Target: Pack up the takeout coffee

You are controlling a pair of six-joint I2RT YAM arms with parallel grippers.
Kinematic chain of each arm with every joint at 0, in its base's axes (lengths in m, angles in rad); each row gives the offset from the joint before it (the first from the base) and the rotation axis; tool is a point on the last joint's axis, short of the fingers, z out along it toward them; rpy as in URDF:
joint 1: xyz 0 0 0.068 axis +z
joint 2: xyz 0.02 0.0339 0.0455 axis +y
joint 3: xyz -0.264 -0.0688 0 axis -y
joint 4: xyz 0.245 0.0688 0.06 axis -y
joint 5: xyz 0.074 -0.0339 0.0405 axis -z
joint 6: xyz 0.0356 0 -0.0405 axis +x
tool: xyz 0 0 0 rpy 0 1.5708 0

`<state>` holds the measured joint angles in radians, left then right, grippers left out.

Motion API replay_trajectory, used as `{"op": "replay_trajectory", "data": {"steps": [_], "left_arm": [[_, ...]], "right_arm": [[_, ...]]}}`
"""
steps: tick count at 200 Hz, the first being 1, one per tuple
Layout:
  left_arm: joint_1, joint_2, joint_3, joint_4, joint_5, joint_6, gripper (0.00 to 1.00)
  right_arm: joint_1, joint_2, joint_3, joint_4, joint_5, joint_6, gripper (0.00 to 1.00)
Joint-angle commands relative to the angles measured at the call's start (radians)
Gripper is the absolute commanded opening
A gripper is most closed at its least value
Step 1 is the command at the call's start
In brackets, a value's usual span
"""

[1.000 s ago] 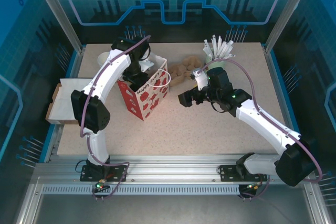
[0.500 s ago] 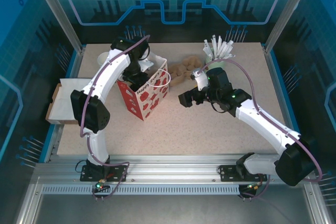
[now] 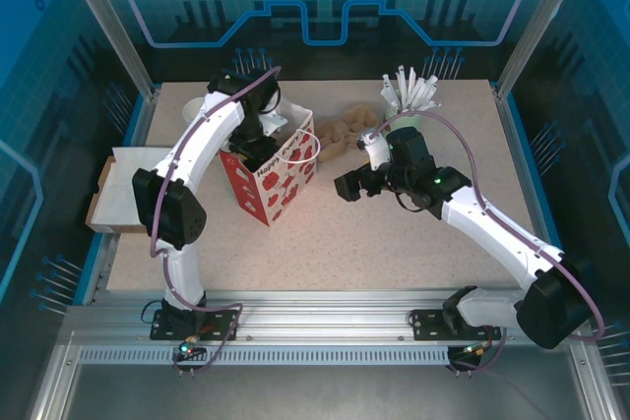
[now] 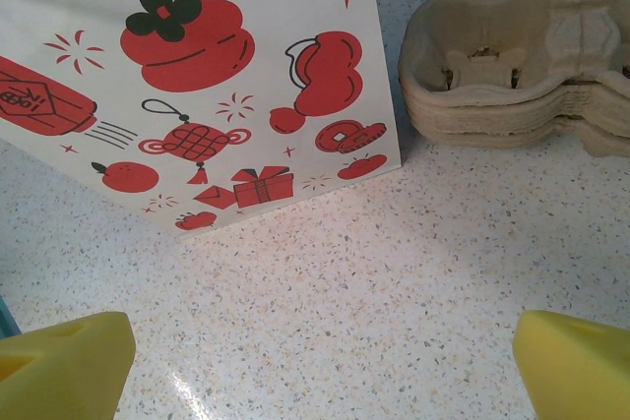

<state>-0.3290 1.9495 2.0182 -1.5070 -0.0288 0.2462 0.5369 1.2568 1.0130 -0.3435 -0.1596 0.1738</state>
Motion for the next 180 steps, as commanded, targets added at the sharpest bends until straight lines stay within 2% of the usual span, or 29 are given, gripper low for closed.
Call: {"op": "replay_trajectory", "data": {"steps": [1, 180], "left_arm": [[0.012, -0.015, 0.012, -0.035, 0.015, 0.018, 0.40], [0.011, 0.004, 0.037, -0.070, -0.030, -0.001, 0.40]], "right_arm": [[0.015, 0.009, 0.007, -0.008, 0.008, -0.012, 1.00], [0.023, 0.021, 0.010, -0.008, 0.012, -0.013, 1.00]]}}
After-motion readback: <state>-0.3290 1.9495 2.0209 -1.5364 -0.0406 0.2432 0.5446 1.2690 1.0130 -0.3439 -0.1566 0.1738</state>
